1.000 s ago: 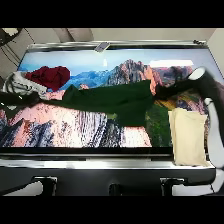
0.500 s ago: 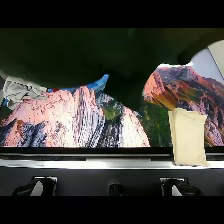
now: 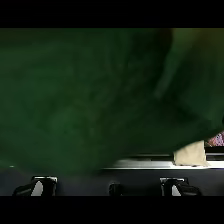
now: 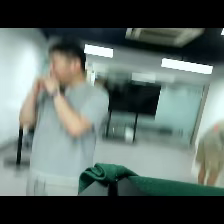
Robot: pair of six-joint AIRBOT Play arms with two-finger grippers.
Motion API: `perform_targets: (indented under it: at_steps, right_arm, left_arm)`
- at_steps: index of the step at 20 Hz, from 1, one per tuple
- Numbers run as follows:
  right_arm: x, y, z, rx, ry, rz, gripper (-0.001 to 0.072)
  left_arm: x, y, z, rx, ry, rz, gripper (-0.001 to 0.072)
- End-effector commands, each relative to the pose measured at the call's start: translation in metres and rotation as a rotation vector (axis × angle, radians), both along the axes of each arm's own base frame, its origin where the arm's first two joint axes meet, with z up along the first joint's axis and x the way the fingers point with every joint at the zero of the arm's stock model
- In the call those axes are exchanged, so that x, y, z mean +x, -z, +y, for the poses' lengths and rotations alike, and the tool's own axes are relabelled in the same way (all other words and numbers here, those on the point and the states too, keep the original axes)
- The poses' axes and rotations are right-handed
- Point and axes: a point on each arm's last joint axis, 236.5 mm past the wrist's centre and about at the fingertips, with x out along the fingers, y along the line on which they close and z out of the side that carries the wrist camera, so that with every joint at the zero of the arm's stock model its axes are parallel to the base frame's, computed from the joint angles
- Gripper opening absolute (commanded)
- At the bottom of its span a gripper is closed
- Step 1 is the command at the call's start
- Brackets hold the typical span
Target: Fold the shirts.
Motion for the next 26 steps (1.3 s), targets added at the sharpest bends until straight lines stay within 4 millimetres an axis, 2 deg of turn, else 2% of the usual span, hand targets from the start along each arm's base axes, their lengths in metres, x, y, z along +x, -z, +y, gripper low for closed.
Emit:
perform_targets:
  at_steps: [1,3,5,6,7,8,10,12,13,15,17,19,21,23,24,26]
  right_arm:
    - [0.047,0.107,-0.001,0.024,-0.027,0.438,0.0046]
    - [0.090,0.204,0.002,0.015,-0.094,0.780,0.0046]
    - [0.127,0.302,0.017,0.096,-0.196,1.064,0.0046]
    - [0.147,0.343,0.025,0.141,-0.224,1.143,0.0046]
    - [0.171,0.383,0.030,0.178,-0.221,1.186,0.0045]
    - [0.199,0.414,0.034,0.218,-0.198,1.188,0.0045]
    - [0.244,0.463,0.052,0.289,-0.198,1.176,0.0045]
    - [0.281,0.498,0.063,0.398,-0.176,1.133,0.0046]
    - [0.293,0.508,0.066,0.453,-0.170,1.111,0.0047]
    - [0.306,0.518,0.066,0.518,-0.144,1.089,0.0047]
    - [0.303,0.517,0.063,0.500,-0.148,1.097,0.0047]
    - [0.277,0.512,0.060,0.445,-0.199,1.182,0.0047]
    - [0.222,0.515,0.057,0.396,-0.247,1.391,0.0047]
    - [0.164,0.526,0.053,0.306,-0.259,1.631,0.0047]
    - [0.150,0.533,0.049,0.253,-0.241,1.693,0.0047]
    - [0.150,0.549,0.057,0.249,-0.201,1.699,0.0046]
  left_arm:
    - [0.065,0.113,0.014,-0.052,0.038,0.412,0.0024]
    - [0.112,0.203,0.031,-0.109,0.056,0.638,0.0024]
    - [0.144,0.300,0.040,-0.145,0.085,0.862,0.0024]
    - [0.157,0.349,0.044,-0.168,0.098,0.966,0.0024]
    - [0.170,0.388,0.049,-0.213,0.097,1.034,0.0024]
    - [0.186,0.423,0.057,-0.249,0.086,1.083,0.0024]
    - [0.216,0.476,0.070,-0.305,0.071,1.157,0.0025]
    - [0.243,0.520,0.069,-0.398,0.101,1.226,0.0025]
    - [0.255,0.536,0.064,-0.449,0.128,1.253,0.0024]
    - [0.273,0.553,0.058,-0.493,0.160,1.272,0.0025]
    - [0.282,0.549,0.058,-0.428,0.191,1.257,0.0026]
    - [0.273,0.535,0.055,-0.360,0.253,1.279,0.0026]
    - [0.242,0.534,0.046,-0.361,0.333,1.400,0.0026]
    - [0.200,0.551,0.047,-0.325,0.365,1.576,0.0026]
    - [0.183,0.562,0.050,-0.320,0.348,1.652,0.0026]
    - [0.160,0.581,0.044,-0.354,0.354,1.731,0.0026]
